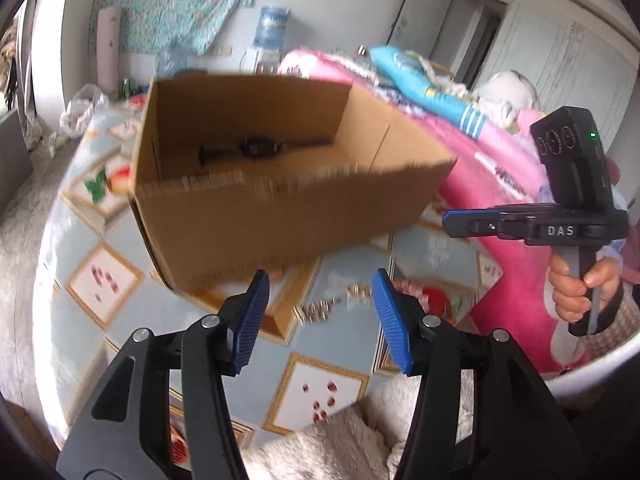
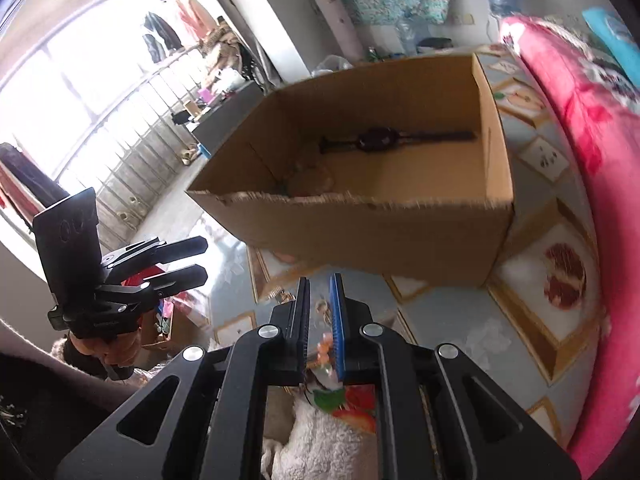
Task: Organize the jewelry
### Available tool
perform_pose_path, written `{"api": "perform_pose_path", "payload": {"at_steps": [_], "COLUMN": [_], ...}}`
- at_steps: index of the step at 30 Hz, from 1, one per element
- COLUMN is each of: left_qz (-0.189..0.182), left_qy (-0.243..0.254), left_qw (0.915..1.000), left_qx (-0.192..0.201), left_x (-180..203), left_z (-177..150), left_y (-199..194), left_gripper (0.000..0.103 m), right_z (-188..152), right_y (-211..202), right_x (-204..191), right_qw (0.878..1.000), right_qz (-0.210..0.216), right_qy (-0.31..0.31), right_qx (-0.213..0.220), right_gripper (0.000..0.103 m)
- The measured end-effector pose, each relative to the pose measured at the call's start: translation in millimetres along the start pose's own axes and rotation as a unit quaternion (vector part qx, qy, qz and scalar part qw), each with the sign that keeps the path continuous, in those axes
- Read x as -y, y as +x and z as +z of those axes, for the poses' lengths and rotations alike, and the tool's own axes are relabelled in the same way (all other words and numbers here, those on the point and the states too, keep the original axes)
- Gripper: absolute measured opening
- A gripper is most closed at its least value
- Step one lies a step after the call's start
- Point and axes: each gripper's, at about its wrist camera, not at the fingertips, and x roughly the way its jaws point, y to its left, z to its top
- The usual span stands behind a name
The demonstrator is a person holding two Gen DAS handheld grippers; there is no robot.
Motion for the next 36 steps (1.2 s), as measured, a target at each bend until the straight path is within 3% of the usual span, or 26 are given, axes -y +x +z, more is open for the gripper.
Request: {"api": "perform_pose_path", "payload": {"at_steps": [2, 4, 12, 19, 23, 27, 31, 36], "left_qz": [0.009, 0.028, 0.084, 0.086, 0.087, 0.088, 0.085, 0.08], "left_qy": [-0.004, -0.005, 0.006, 0.004, 0.01, 0.02, 0.022, 0.019], "left_qw": [0.9999, 0.9993, 0.9956, 0.9949, 0.995, 0.9948, 0.9952, 0.9958], "left_qx": [-0.013, -0.025, -0.042, -0.053, -0.049, -0.047, -0.044, -0.041], "left_x": [1, 1, 2, 1, 3, 6, 7, 3], "left_z": [-9, -17, -23, -25, -26, -28, -29, -32], "left_y": [11, 21, 43, 50, 52, 52, 52, 47], "left_gripper": [0.051, 0.051, 0.051, 0.051, 0.051, 0.051, 0.051, 0.051], "right_z": [-13, -24, -42, -30, -23, -16, -9, 6], "right_y": [7, 11, 27, 40, 55, 64, 63, 48], "right_x": [4, 4, -3, -10, -13, -19, -14, -6], "right_qw": [1.0, 0.999, 0.995, 0.99, 0.987, 0.983, 0.987, 0.996], "right_qz": [-0.015, -0.032, -0.079, -0.115, -0.125, -0.14, -0.117, -0.027], "right_qy": [0.003, 0.001, -0.013, -0.043, -0.057, -0.071, -0.045, 0.029], "right_qx": [-0.02, -0.032, -0.066, -0.063, -0.083, -0.092, -0.097, -0.083], "right_gripper": [0.011, 0.02, 0.02, 0.02, 0.02, 0.01, 0.009, 0.009]}}
